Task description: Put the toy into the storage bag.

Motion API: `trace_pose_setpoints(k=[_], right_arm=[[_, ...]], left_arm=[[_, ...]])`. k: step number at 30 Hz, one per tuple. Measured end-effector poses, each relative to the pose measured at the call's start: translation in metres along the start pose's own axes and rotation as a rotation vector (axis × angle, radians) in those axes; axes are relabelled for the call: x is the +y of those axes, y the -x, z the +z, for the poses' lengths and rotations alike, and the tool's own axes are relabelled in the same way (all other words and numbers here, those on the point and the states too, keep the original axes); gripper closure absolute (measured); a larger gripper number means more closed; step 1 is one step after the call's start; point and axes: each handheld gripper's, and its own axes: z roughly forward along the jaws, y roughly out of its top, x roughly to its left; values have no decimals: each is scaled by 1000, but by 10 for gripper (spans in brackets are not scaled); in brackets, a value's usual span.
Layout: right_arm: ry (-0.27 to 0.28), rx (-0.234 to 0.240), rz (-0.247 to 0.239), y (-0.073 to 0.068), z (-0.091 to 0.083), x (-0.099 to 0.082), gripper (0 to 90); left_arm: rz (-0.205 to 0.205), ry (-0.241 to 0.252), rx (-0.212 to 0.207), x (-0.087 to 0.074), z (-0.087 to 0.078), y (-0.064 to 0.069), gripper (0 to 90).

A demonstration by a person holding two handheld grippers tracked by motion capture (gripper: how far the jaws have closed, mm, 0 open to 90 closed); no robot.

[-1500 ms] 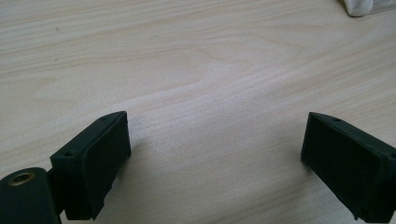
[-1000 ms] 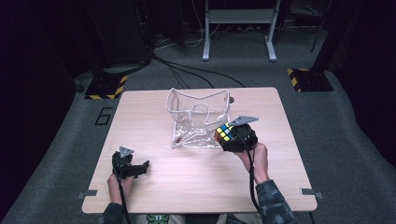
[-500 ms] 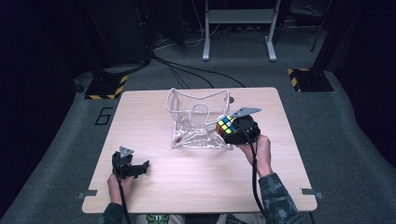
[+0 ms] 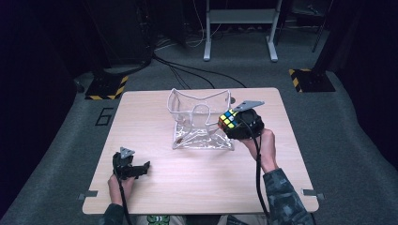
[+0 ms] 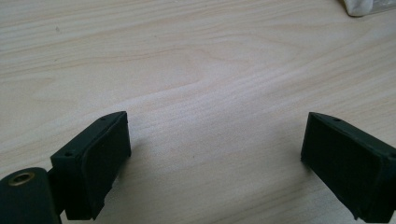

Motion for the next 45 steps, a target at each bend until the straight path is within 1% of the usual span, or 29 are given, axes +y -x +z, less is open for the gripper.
trace_pose_setpoints(k=[2, 3, 4, 6, 7, 10, 12, 16, 21, 22, 23, 30, 32, 34, 36, 37, 41, 42, 45], right_arm=[[2, 1, 11, 1, -2, 2, 333], [6, 4, 4, 3, -2, 3, 333], [6, 5, 13, 4, -3, 4, 333], [5, 4, 18, 5, -4, 6, 334], [9, 2, 7, 6, -5, 8, 333], [10, -1, -2, 7, -5, 12, 333], [9, 2, 7, 7, -6, 16, 334], [22, -3, -16, 8, -6, 22, 333], [8, -1, -22, 9, -5, 27, 333], [5, -1, -13, 9, -4, 28, 334], [7, -2, -26, 9, -4, 29, 334], [-5, 0, -14, 10, 0, 36, 333], [-3, 1, -38, 11, 1, 39, 334], [-6, -1, -23, 11, 2, 40, 333], [-6, 0, -40, 11, 3, 43, 334], [-10, -1, -30, 11, 3, 44, 334], [-6, -4, -40, 12, 5, 48, 333], [-10, -4, -35, 12, 5, 49, 333], [-11, -4, -51, 12, 7, 53, 333]], left_arm=[[2, -1, 1, 0, 0, 0, 80], [1, 0, 0, 0, 0, 0, 81], [2, 0, 2, 0, 0, 0, 81], [-5, 1, -1, 0, 0, 0, 81], [-5, 0, -3, 0, 0, 0, 81], [-6, 1, -1, 0, 0, 0, 81], [-5, 2, -1, 0, 0, 0, 81], [-4, 2, 1, 0, 0, 0, 81], [-6, 1, -1, 0, 0, 0, 81], [-6, 1, -1, 0, 0, 0, 81], [-6, 2, -1, 0, 0, 0, 81], [-6, 1, -2, 0, 0, 0, 81], [-7, 2, -1, 0, 0, 0, 81], [-6, 0, -3, 0, 0, 0, 81], [-6, 1, -1, 0, 0, 0, 81], [-6, 0, -3, 0, 0, 0, 81], [-4, 2, -1, 0, 0, 0, 82], [-4, 1, -2, 0, 0, 0, 82], [-2, 0, 1, 0, 0, 0, 82]])
